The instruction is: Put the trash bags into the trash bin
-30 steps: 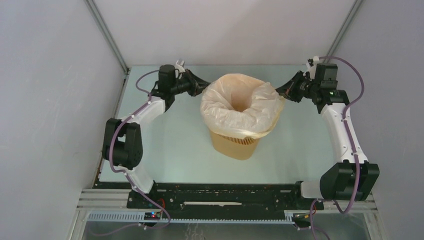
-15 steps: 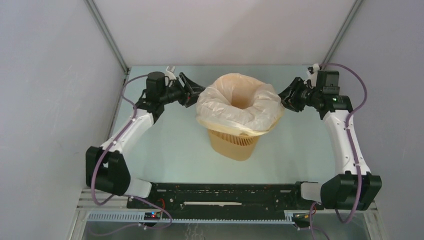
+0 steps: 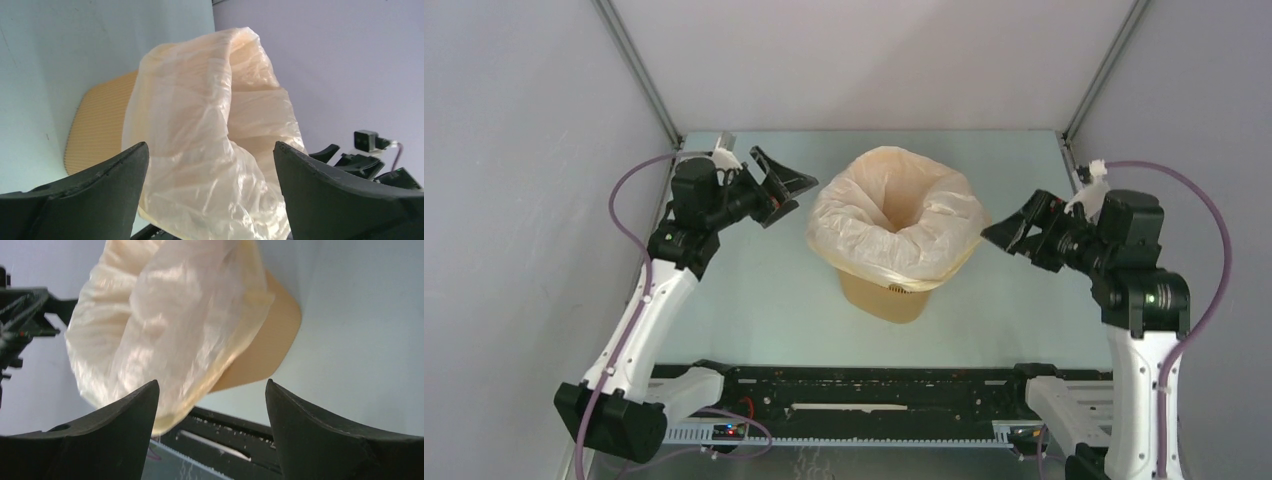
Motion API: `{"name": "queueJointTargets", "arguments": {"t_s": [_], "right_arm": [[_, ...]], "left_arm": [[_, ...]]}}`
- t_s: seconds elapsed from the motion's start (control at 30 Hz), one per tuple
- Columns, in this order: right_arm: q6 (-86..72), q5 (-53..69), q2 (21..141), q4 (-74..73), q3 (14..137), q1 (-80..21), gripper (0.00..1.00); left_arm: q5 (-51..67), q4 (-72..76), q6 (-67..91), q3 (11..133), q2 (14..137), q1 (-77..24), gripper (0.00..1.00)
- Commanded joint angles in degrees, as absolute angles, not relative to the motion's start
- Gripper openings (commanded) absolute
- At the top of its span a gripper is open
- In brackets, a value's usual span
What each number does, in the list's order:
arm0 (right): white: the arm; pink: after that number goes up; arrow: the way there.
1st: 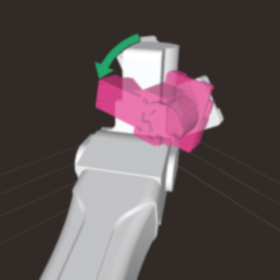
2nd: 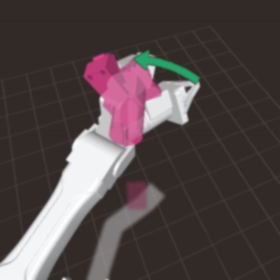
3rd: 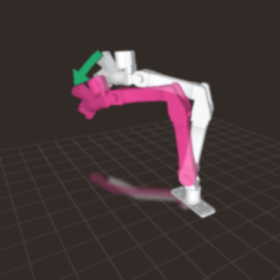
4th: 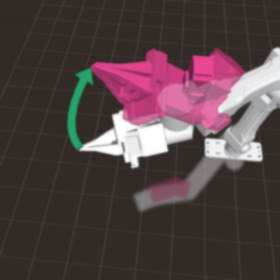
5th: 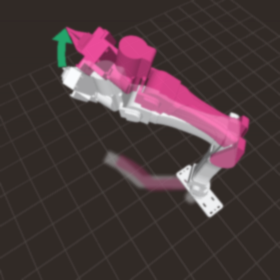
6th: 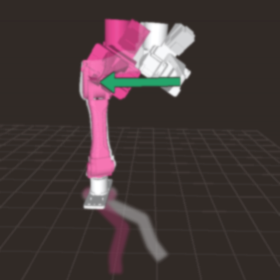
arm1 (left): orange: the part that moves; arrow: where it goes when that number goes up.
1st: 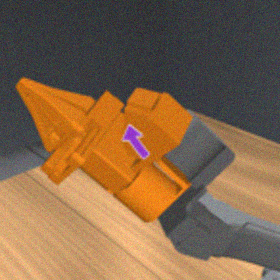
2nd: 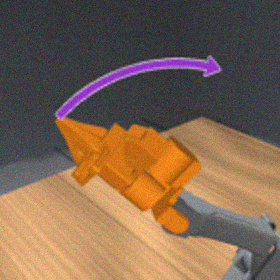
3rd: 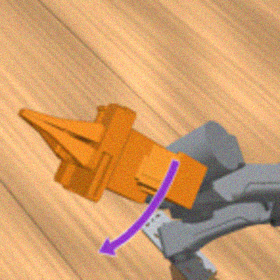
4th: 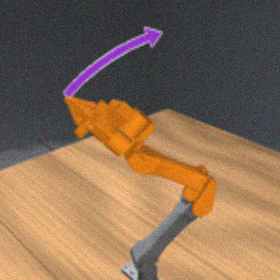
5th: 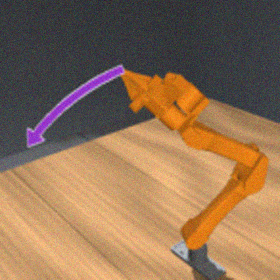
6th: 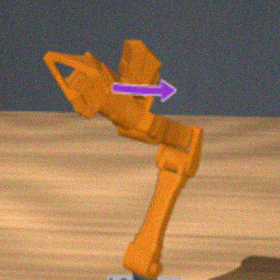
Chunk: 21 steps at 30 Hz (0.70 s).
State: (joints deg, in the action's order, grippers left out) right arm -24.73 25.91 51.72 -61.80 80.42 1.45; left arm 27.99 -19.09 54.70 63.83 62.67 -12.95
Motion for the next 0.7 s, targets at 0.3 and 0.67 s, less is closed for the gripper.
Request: {"name": "queueJointTargets", "arguments": {"t_s": [0.3,0.67], "right_arm": [[-44.73,55.69,38.02,-39.81,55.71,0.92,0.77],[-47.01,56.71,41.25,-31.14,49.07,1.0,0.59]], "left_arm": [[26.64,-7.42,71.98,41.99,44.52,-12.66,0.73],[29.35,-2.29,76.35,35.67,46.29,-12.74,0.74]]}}
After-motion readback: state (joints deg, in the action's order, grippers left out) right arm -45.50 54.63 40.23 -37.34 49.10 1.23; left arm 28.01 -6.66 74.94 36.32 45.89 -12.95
